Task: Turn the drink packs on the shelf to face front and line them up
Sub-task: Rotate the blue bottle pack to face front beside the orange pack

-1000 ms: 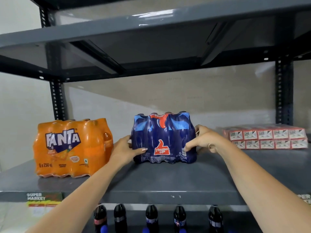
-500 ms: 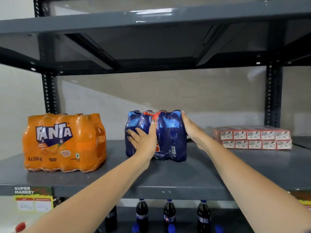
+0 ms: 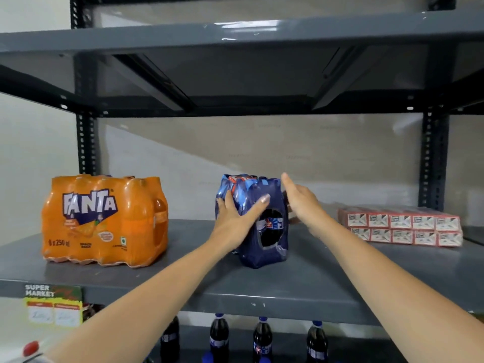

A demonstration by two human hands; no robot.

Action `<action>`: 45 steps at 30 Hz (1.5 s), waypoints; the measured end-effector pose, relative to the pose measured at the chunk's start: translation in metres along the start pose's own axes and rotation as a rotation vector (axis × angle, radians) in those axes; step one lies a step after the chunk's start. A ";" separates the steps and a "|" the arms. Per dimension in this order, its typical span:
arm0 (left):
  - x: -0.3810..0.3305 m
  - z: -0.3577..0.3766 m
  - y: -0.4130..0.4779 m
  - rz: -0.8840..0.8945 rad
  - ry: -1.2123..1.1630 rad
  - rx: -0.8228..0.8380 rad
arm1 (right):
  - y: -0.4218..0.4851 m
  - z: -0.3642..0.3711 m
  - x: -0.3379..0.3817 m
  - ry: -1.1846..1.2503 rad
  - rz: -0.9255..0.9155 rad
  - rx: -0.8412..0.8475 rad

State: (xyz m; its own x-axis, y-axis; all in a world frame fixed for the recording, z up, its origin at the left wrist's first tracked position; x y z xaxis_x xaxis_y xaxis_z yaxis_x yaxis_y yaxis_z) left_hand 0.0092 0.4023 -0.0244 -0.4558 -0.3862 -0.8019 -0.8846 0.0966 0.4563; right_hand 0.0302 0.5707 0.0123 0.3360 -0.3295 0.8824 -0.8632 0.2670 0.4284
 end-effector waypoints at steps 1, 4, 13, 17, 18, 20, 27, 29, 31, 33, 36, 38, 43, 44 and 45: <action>-0.001 0.001 -0.002 0.023 0.023 0.001 | 0.011 0.004 -0.002 0.060 0.044 0.025; 0.001 -0.001 -0.002 0.038 0.050 0.042 | 0.040 0.020 -0.010 0.209 0.152 0.087; 0.025 -0.039 -0.003 -0.021 -0.049 0.326 | 0.050 0.062 -0.045 0.174 0.213 0.292; 0.043 -0.054 0.014 -0.104 -0.093 0.136 | 0.037 0.048 -0.038 0.095 0.237 0.250; 0.046 -0.057 0.016 -0.148 -0.119 0.074 | 0.039 0.046 -0.041 0.092 0.219 0.257; 0.052 -0.059 0.013 -0.249 -0.132 -0.003 | 0.044 0.038 -0.045 0.097 0.203 0.212; 0.083 -0.068 0.024 -0.565 -0.318 -0.167 | 0.029 0.016 -0.041 0.112 0.242 0.070; 0.082 -0.064 0.025 -0.576 -0.414 -0.121 | 0.026 0.013 -0.044 0.010 0.214 0.017; 0.084 -0.059 0.030 -0.539 -0.489 -0.064 | 0.021 0.009 -0.043 -0.115 0.170 -0.029; 0.091 -0.060 0.034 -0.522 -0.490 -0.070 | 0.011 0.009 -0.034 -0.207 0.110 -0.031; 0.101 -0.068 0.033 -0.549 -0.482 -0.191 | 0.002 0.015 -0.024 -0.311 0.028 0.003; 0.098 -0.068 0.028 -0.542 -0.488 -0.208 | -0.002 0.015 -0.023 -0.342 0.030 -0.011; 0.077 -0.074 0.013 -0.503 -0.330 -0.230 | -0.017 0.014 -0.022 -0.352 0.042 -0.052; 0.074 -0.074 0.012 -0.492 -0.312 -0.223 | -0.020 0.013 -0.021 -0.344 0.037 -0.058; 0.071 -0.075 0.009 -0.482 -0.299 -0.212 | -0.023 0.012 -0.020 -0.342 0.036 -0.061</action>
State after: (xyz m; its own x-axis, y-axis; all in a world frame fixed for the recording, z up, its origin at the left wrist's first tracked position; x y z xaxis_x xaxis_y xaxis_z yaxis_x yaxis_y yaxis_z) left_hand -0.0240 0.3067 -0.0480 -0.0433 -0.0636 -0.9970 -0.9734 -0.2222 0.0565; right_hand 0.0388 0.5602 -0.0176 0.1511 -0.6001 0.7856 -0.8449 0.3341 0.4177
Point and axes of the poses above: each hand's wrist, its own y-axis towards the middle knuckle, its own z-axis out of the palm, x = y × z, the point moved 7 cm from there along y, towards the middle knuckle, and after that the axes turned 11 degrees about y, right-handed, at the moved point
